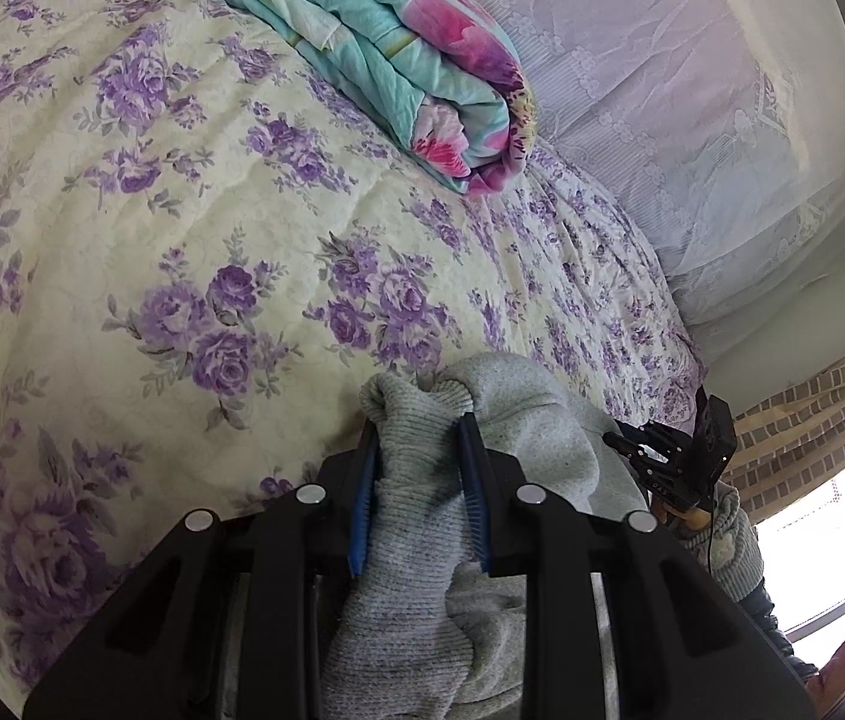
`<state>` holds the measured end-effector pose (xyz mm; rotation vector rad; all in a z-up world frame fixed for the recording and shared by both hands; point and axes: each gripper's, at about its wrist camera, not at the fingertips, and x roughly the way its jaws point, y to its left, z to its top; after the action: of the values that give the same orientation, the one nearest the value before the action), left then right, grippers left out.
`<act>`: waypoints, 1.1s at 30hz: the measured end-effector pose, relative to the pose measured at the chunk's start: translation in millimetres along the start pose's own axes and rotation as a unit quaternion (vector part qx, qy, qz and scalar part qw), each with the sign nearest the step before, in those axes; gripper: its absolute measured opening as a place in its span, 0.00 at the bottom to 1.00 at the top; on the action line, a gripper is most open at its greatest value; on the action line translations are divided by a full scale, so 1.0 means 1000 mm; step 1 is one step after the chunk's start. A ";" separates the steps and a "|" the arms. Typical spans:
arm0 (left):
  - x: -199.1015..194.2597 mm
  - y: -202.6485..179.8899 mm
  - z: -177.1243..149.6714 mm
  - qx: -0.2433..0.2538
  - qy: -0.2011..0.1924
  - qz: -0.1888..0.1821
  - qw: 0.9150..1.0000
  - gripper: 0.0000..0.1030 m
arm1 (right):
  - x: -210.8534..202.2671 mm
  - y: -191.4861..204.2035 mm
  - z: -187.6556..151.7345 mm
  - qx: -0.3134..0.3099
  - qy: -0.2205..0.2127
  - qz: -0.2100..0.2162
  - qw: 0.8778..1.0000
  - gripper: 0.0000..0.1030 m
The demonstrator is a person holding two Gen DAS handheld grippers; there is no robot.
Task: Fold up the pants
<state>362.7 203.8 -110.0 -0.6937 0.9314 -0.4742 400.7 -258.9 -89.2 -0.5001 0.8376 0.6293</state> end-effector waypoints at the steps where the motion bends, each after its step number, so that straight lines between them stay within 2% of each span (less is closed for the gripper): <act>1: 0.000 -0.001 0.000 0.002 -0.001 0.001 1.000 0.23 | -0.004 0.003 0.000 0.001 -0.001 -0.010 1.000 0.10; 5: -0.004 -0.007 -0.001 0.015 -0.013 0.008 1.000 0.23 | -0.027 0.014 -0.001 0.004 -0.008 -0.040 0.999 0.06; 11: -0.017 -0.022 -0.005 0.042 -0.038 0.016 0.998 0.23 | -0.074 0.047 -0.004 -0.003 -0.008 -0.086 0.996 0.05; 17: -0.038 -0.042 -0.010 0.065 -0.066 0.013 0.996 0.20 | -0.142 0.084 -0.015 0.003 -0.051 -0.104 0.993 0.05; 26: -0.075 -0.068 -0.038 0.084 -0.083 0.012 0.993 0.19 | -0.208 0.150 -0.061 0.013 -0.096 -0.103 0.990 0.05; 33: -0.112 -0.067 -0.082 0.084 -0.087 0.021 0.992 0.19 | -0.219 0.209 -0.112 0.013 -0.102 -0.078 0.992 0.05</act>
<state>229.2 201.8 -32.7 -0.5518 0.7314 -0.4415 87.4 -248.5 -11.7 -0.4633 0.6062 0.5149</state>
